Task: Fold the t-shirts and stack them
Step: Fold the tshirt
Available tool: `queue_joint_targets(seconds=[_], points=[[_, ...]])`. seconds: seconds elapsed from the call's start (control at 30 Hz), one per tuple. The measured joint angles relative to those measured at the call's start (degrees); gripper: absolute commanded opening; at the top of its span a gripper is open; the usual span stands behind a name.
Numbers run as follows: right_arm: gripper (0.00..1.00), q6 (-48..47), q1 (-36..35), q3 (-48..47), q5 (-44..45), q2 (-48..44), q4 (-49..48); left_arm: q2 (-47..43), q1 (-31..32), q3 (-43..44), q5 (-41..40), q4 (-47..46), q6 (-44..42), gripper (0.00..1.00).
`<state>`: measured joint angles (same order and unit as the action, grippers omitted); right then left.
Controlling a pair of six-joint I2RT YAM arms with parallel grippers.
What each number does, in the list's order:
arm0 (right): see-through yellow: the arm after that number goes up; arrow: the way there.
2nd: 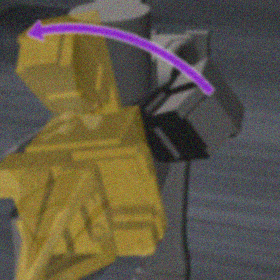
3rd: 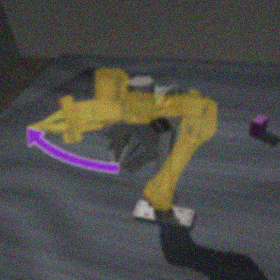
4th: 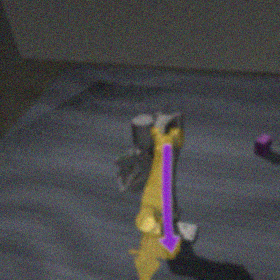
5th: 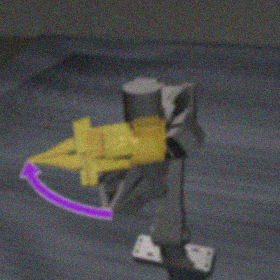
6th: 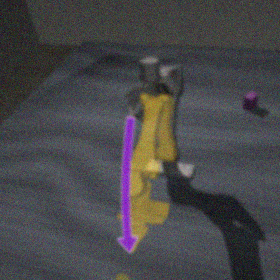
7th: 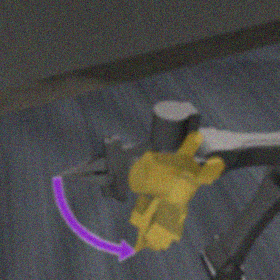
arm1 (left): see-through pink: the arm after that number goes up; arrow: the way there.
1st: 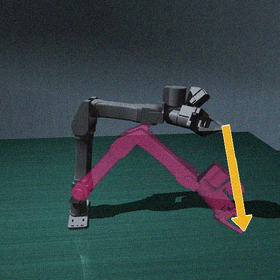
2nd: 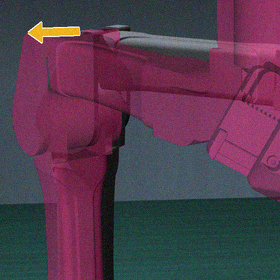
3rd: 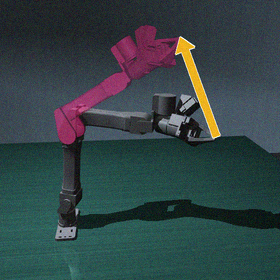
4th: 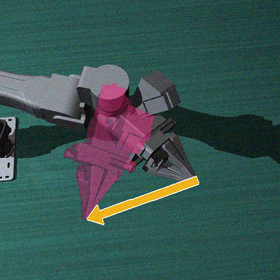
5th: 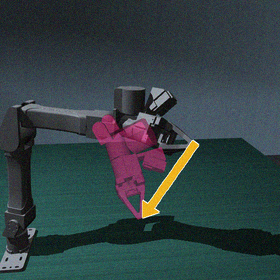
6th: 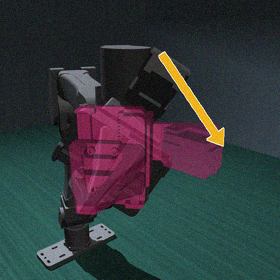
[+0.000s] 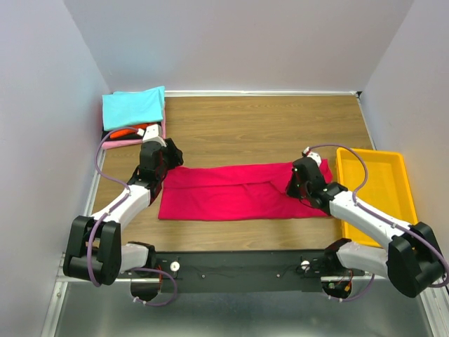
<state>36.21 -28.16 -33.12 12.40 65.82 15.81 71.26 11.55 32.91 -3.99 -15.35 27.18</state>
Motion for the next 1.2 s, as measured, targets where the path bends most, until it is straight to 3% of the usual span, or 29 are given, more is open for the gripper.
queue_joint_targets(seconds=[0.4, 0.7, 1.0, 1.2], points=[[0.03, 6.08, -6.43, 1.27, 3.89, -2.58, 1.55, 0.02, 0.0, 0.0, 0.66, -0.04, -0.04, 0.61], [0.31, 11.82, -14.62, 1.51, 7.78, -2.47, 5.4, 0.04, 0.0, -0.04, 1.09, -0.2, -0.04, 0.61], [0.46, 15.23, -19.15, 1.33, 12.48, -3.63, 9.64, 0.31, 0.0, -0.04, 1.22, -0.85, -0.11, 0.61], [0.47, 13.9, -17.73, -2.84, 21.0, -5.62, 10.8, 0.52, 0.0, -0.04, 1.27, -0.92, -0.13, 0.61]])
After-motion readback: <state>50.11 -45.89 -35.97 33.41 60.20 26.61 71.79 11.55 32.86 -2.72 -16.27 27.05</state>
